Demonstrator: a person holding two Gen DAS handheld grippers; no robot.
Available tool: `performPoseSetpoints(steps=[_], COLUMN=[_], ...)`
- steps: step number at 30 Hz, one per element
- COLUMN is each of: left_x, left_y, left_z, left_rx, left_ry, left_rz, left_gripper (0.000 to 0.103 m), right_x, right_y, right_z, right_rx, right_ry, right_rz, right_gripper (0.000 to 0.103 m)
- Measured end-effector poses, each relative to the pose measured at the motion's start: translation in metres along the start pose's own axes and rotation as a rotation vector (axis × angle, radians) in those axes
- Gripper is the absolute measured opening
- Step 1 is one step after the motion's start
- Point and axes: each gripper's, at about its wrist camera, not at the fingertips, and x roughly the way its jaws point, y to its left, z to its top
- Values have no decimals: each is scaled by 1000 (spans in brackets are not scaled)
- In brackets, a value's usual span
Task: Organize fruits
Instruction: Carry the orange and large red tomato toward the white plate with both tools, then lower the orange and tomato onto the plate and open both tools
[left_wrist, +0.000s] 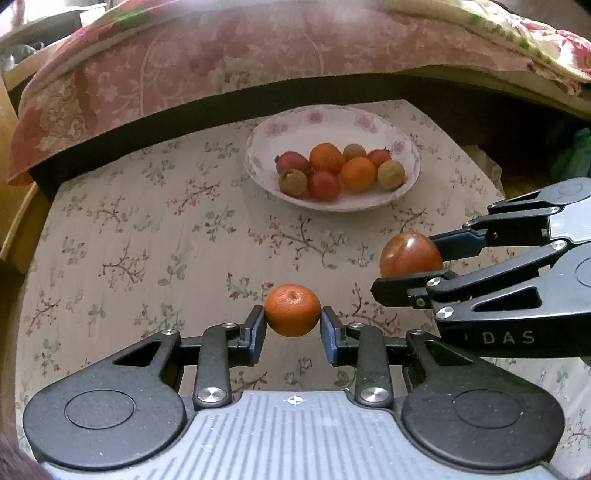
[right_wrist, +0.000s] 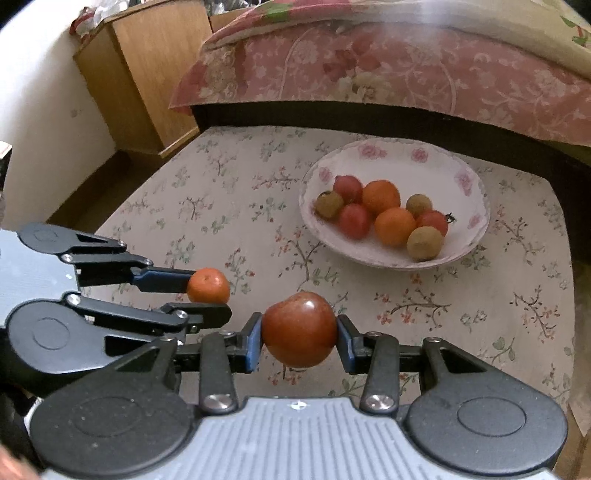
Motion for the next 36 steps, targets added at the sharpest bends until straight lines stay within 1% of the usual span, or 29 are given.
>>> performPoseSetpoints(steps=[10,20,28,32,36], left_x=[3,14,35,49,64], left_y=[1,2,3,4,3], left_z=[21,56,90,104,115], left_rx=[0,6,13,26,45], left_ry=[-40,-89,-116,-116,-110], left_rz=[-4,-1,0,8,14], left_gripper=[40,39,38,38,38], right_x=[-7,-9,3,15,27], right_y=[-12,-33,-61,-75,-88], right_z=[12,39,66,78,83], right_rx=[27,67,102,113,133], right_ry=[-37,-89,-113,-119,-116], right_rz=[-18,-44,-73,-85,-86], right_gripper=[42,42,42,42,42])
